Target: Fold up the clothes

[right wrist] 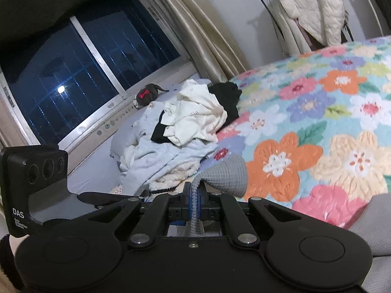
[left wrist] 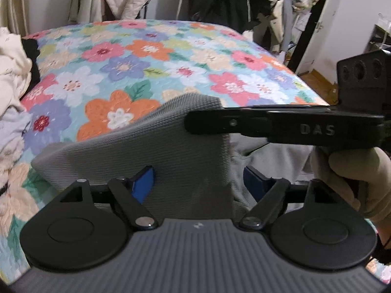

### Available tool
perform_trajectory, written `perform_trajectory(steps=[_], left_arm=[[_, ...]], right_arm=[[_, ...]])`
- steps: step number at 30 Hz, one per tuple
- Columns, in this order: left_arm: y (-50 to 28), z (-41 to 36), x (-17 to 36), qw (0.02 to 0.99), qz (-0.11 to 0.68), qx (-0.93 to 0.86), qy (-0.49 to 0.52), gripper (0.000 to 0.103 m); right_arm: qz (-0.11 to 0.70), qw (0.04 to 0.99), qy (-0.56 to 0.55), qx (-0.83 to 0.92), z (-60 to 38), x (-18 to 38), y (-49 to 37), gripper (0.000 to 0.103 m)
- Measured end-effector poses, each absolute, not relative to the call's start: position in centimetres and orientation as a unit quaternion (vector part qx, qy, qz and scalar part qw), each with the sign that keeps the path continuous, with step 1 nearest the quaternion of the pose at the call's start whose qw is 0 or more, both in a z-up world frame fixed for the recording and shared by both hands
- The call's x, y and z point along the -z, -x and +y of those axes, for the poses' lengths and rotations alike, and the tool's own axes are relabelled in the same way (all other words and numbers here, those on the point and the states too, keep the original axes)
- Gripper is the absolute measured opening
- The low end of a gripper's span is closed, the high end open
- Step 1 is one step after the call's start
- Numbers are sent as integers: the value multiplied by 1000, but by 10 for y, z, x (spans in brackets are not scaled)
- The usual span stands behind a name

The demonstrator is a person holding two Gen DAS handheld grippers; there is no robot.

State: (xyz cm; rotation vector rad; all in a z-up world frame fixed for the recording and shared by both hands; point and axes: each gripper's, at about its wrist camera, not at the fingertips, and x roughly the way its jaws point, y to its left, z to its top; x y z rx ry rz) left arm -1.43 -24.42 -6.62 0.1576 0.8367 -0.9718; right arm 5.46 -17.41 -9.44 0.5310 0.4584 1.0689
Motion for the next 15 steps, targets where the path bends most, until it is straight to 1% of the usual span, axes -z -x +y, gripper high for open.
perform_trajectory(steps=[5, 9, 12, 15], left_arm=[[22, -252, 59, 795, 379, 467, -81, 81], [27, -262, 61, 803, 372, 459, -78, 84], [30, -272, 65, 800, 379, 458, -77, 84], [35, -280, 60, 799, 369, 466, -88, 84]], right_arm=[[203, 818, -240, -481, -185, 90, -57, 6], [201, 821, -249, -473, -198, 91, -61, 6], [185, 816, -261, -482, -207, 92, -60, 6], [168, 819, -263, -482, -214, 93, -56, 6]])
